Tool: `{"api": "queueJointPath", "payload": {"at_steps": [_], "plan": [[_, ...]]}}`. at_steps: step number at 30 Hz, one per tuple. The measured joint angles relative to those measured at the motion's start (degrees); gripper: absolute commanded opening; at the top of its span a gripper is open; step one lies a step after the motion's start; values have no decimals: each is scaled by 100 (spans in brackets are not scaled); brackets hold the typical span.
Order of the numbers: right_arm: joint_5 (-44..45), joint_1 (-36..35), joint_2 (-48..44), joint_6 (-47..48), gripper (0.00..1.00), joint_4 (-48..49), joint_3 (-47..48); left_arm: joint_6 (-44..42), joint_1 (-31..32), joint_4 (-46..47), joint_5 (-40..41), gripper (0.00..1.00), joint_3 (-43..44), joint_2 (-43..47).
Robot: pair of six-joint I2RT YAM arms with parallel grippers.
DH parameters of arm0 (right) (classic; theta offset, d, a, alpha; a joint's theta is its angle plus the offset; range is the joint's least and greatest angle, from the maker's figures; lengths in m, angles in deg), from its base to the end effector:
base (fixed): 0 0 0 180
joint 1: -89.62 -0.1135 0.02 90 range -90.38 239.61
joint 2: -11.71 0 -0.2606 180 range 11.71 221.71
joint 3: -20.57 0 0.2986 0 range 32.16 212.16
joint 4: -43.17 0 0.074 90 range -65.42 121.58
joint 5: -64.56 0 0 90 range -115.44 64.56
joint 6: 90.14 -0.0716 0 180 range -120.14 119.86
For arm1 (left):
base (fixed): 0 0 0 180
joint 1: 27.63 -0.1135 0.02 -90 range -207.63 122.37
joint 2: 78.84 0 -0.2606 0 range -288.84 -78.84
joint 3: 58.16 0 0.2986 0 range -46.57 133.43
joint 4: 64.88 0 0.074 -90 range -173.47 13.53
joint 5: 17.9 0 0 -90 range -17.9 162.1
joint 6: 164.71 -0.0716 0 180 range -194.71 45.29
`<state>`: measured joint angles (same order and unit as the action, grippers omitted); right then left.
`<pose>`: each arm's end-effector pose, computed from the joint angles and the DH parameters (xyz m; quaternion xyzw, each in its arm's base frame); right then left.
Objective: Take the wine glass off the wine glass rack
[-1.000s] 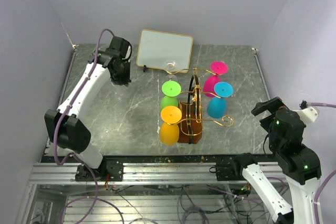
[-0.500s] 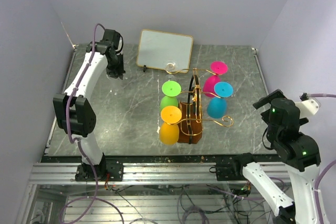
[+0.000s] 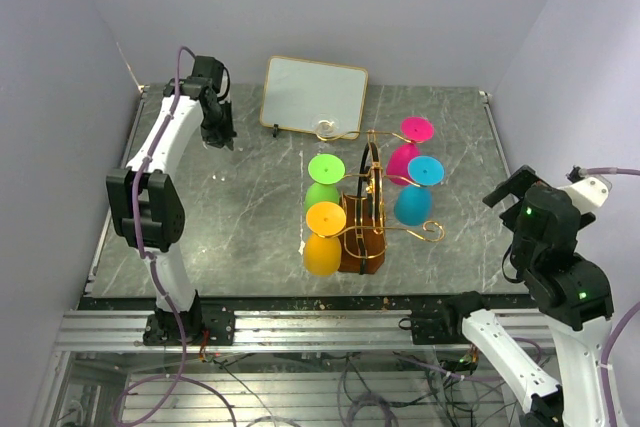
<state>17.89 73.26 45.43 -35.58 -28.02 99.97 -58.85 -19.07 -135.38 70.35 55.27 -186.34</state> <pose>0.1344 -0.0117 0.4175 0.3245 0.7425 -0.0643 0.5824 0.4524 -0.0703 0.2614 -0.0587 0.9736 -0.0611 0.2119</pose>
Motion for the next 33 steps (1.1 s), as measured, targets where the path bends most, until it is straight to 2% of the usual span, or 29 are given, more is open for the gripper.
{"api": "queueJointPath", "payload": {"at_steps": [3,5,9,12,20,26,33], "plan": [[15,-4,-42,144,100,33,-4,2,-46,57,-33,8,0,-9],[22,-11,-157,186,100,109,-46,4,-74,61,-76,14,0,-11],[20,-11,-437,256,100,262,-98,4,-122,59,-120,35,24,-28],[20,-11,-531,299,100,334,-96,2,-142,42,-103,47,122,-79],[-92,-11,-496,490,100,407,-72,-9,-146,-7,7,66,505,103],[-396,-11,-592,743,100,535,74,26,-149,168,-70,80,254,1215],[-855,-11,-846,796,100,581,136,299,-149,914,-883,84,-1340,3383]]}}
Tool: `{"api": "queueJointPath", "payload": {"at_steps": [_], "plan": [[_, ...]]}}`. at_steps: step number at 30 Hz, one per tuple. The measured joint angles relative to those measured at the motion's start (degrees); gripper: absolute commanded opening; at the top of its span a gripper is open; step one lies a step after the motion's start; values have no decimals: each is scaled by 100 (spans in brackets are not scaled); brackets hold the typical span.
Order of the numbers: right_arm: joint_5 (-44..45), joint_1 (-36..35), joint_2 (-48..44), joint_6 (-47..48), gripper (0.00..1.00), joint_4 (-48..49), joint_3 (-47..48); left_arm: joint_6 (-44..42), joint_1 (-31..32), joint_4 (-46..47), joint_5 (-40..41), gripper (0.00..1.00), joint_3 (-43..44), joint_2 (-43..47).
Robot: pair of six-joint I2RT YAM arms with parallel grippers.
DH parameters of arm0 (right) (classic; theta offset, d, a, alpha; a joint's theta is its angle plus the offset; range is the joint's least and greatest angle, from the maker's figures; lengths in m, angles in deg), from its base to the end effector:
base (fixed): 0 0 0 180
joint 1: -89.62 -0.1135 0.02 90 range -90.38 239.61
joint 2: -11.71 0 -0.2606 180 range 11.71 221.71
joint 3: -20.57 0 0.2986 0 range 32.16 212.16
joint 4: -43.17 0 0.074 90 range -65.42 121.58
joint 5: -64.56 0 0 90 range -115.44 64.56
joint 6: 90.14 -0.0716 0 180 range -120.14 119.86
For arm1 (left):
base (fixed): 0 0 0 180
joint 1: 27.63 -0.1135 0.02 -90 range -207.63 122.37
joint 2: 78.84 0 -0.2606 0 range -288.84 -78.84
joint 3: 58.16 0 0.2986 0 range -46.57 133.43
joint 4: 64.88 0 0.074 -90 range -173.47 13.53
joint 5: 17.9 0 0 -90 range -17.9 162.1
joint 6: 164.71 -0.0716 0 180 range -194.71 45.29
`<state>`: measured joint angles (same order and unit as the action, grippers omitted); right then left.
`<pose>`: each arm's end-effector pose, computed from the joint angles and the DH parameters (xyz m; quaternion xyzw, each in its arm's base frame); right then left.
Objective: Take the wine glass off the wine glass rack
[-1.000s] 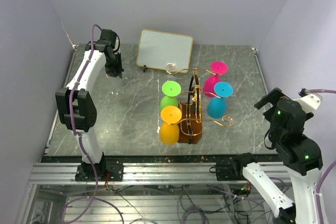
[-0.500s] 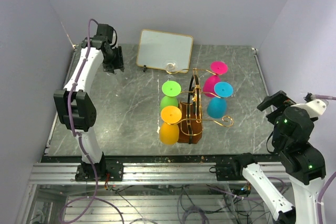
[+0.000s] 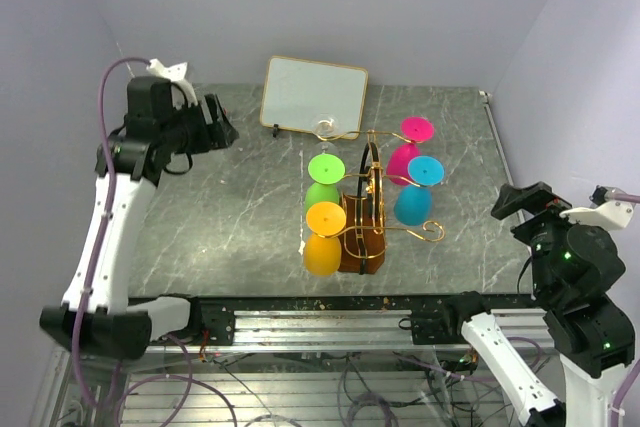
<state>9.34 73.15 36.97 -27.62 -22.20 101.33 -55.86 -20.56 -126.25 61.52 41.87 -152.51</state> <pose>0.0924 -0.0153 0.4480 0.2615 0.7085 0.0177 0.6552 0.3284 -0.0540 0.4133 -0.0483 0.8830 -0.1828 0.4297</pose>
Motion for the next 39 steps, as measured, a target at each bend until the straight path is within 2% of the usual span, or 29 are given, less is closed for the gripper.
{"api": "queueJointPath", "payload": {"at_steps": [6,10,15,27,32,35,39], "plan": [[-621,0,7,15,100,-2,61,461,37,931,-1014,84,-1904,1545],[-1154,0,168,26,100,87,315,505,50,1255,-1303,84,-2516,1985],[-1578,0,452,-225,100,162,472,306,52,1440,-1360,83,-2916,2376],[-2352,-4,1005,-962,96,535,-269,-24,52,1790,-1615,85,-3624,3126],[-2859,-4,1322,-957,97,723,-188,-42,52,1985,-1759,86,-3731,3383],[-3447,-4,1545,-623,95,769,127,-46,52,2028,-1818,86,-3731,3464],[-4892,-4,1777,37,94,1078,664,-44,52,2100,-1825,86,-3753,3495]]}}
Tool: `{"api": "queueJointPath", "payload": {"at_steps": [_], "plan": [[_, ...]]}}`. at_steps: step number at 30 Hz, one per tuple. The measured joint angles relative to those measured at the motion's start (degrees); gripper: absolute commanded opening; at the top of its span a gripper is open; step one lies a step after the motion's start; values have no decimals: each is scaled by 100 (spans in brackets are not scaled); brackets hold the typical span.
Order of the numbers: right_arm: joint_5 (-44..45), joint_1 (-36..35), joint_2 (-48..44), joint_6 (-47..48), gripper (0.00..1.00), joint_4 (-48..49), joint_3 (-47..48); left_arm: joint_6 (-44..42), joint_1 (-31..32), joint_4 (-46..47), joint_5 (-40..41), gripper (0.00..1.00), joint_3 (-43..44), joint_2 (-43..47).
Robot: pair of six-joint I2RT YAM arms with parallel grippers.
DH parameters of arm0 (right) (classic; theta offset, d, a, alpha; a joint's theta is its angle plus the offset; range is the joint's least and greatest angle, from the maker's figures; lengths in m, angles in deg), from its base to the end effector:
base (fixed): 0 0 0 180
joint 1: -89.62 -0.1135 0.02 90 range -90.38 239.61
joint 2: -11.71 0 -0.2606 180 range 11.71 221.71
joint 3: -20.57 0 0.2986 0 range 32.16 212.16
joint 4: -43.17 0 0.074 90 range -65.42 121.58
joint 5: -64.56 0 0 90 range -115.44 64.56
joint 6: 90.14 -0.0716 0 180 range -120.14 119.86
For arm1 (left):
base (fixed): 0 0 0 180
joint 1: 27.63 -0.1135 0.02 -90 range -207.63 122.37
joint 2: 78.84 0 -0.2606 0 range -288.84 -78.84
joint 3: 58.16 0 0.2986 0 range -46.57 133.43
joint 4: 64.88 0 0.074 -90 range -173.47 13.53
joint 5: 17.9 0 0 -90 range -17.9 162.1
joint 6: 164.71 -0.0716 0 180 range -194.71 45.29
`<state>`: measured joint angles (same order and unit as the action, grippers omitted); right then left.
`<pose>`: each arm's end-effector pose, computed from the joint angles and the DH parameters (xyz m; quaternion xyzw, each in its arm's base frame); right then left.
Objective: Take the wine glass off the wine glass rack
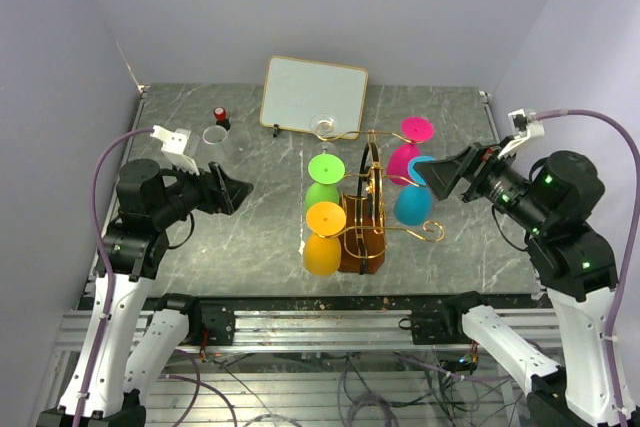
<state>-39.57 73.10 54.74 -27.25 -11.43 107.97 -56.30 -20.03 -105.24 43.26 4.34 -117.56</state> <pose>0.1715 0.0691 0.4747 -0.0083 0.7655 0.3241 0.5557 0.2145 -0.0635 0.3579 0.0751 0.7870 -0.3248 0.5192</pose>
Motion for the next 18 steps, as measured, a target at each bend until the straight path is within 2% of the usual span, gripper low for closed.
{"api": "queueJointPath", "payload": {"at_steps": [5,7,13,18], "plan": [[-1665,0,380,627,85,125,566,0,0,24,-2,86,-11,15],[-2347,-22,726,876,84,68,638,-2,0,24,-2,85,-11,15],[-2979,-452,1314,1097,79,-162,636,0,0,26,-2,85,-11,15],[-3093,-929,1757,1294,75,-542,970,0,0,26,-2,85,-11,-13]]}}
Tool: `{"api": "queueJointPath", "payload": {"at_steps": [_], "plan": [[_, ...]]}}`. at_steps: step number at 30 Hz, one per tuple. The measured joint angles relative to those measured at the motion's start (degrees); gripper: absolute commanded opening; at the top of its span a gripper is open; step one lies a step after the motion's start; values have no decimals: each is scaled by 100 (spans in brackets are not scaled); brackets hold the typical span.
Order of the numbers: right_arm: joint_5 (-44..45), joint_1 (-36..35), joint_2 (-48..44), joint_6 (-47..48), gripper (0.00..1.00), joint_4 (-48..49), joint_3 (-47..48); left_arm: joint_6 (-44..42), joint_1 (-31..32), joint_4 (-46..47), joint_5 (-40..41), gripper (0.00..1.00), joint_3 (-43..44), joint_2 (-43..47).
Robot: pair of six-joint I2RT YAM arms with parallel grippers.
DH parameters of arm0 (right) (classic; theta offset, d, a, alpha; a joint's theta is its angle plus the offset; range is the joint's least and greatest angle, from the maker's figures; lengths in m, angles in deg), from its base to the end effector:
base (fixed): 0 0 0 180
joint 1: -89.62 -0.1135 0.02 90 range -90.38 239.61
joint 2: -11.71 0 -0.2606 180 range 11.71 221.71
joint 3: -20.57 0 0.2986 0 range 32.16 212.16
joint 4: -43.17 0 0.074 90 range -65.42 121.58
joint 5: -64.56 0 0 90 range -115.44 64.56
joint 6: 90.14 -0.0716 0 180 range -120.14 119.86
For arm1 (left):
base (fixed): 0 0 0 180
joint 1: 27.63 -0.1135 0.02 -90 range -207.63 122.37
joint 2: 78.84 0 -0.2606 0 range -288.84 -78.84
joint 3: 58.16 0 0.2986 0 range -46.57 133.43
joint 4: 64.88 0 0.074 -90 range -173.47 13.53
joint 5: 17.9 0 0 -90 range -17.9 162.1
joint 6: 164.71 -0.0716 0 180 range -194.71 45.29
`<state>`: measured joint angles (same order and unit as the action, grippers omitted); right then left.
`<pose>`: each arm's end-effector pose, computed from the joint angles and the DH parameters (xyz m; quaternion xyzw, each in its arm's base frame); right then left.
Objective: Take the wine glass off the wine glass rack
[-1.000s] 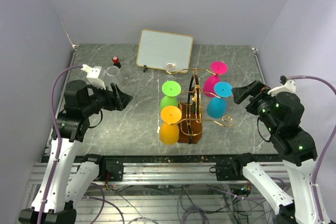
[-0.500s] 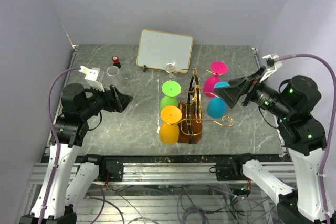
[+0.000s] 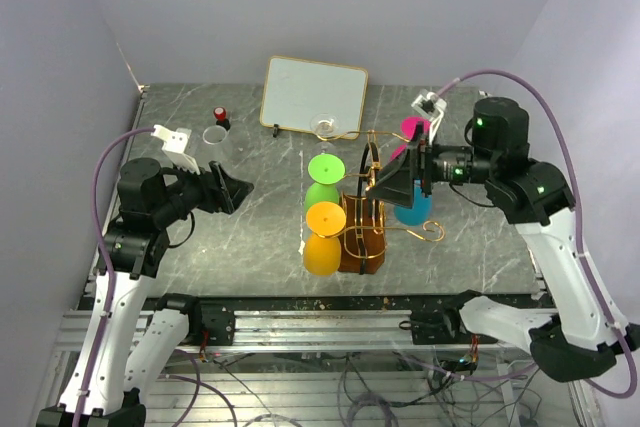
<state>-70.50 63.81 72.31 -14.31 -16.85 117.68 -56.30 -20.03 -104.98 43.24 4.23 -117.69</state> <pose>0.1997 0.1529 0.4685 -0.2873 0.7472 0.4743 0.3663 0.2153 -0.0636 0.3573 0.0752 0.7869 -0.3249 0.5192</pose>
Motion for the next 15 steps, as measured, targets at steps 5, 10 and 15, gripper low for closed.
{"api": "queueJointPath", "payload": {"at_steps": [5,10,15], "plan": [[216,-533,568,232,71,-466,535,0,0,0,2,85,0,-15],[673,-1034,966,293,68,-848,708,0,0,0,4,85,0,-15],[1349,-1742,1294,251,66,-1134,898,0,0,0,4,85,0,-17]]}}
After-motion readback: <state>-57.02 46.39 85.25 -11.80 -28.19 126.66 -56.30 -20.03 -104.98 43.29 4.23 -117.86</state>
